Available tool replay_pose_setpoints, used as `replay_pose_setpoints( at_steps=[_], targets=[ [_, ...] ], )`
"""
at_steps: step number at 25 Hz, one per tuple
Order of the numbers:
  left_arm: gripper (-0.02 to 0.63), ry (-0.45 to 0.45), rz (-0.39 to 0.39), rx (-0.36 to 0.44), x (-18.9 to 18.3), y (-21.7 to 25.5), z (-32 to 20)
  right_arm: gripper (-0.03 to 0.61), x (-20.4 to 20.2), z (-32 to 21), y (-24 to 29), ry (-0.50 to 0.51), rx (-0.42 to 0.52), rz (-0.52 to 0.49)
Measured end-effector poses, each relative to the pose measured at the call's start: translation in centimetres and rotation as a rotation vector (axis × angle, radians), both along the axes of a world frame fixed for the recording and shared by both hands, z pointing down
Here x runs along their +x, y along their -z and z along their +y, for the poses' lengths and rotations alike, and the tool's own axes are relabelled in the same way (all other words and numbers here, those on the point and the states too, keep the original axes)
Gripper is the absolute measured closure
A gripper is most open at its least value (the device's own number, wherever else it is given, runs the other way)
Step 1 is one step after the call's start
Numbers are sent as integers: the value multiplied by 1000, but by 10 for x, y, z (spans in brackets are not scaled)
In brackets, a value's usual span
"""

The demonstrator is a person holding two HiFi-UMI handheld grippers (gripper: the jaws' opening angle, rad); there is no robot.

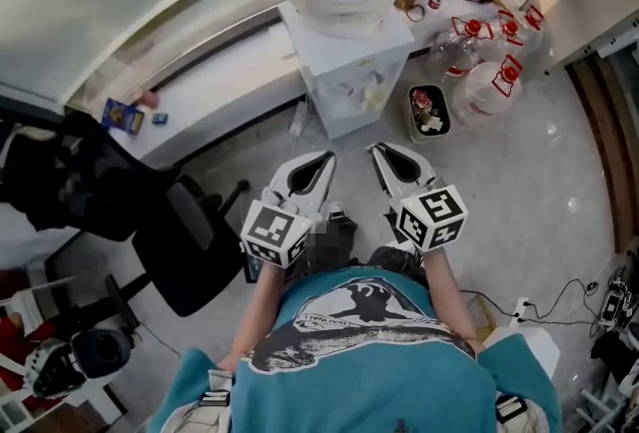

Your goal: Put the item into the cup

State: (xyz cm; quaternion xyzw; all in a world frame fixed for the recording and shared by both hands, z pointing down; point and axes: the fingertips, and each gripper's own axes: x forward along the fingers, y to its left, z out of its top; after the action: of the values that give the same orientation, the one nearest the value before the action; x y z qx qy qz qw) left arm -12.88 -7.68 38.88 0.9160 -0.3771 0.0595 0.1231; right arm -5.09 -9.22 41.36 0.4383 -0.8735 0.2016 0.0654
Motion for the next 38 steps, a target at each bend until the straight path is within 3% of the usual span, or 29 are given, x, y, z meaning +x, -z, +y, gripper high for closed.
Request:
replay_pose_setpoints(
  at_steps=[7, 16, 26, 34, 38],
  targets=[
    [603, -50, 18, -41, -4, -18, -19, 552, 2, -12, -16, -55, -45, 46],
    [603, -129, 18, -64, 20, -34, -23, 552, 27, -16, -32, -103, -78, 82],
    [603, -119, -2, -66, 51, -43, -48, 552, 51, -54, -58, -47, -107, 86],
    [603, -105, -65, -112, 73, -70, -71, 552, 72, -96, -107, -10, -166, 86],
    [603, -110, -62, -122, 82, -86, -85, 552, 79, -124, -142, -21, -189, 90]
  ],
)
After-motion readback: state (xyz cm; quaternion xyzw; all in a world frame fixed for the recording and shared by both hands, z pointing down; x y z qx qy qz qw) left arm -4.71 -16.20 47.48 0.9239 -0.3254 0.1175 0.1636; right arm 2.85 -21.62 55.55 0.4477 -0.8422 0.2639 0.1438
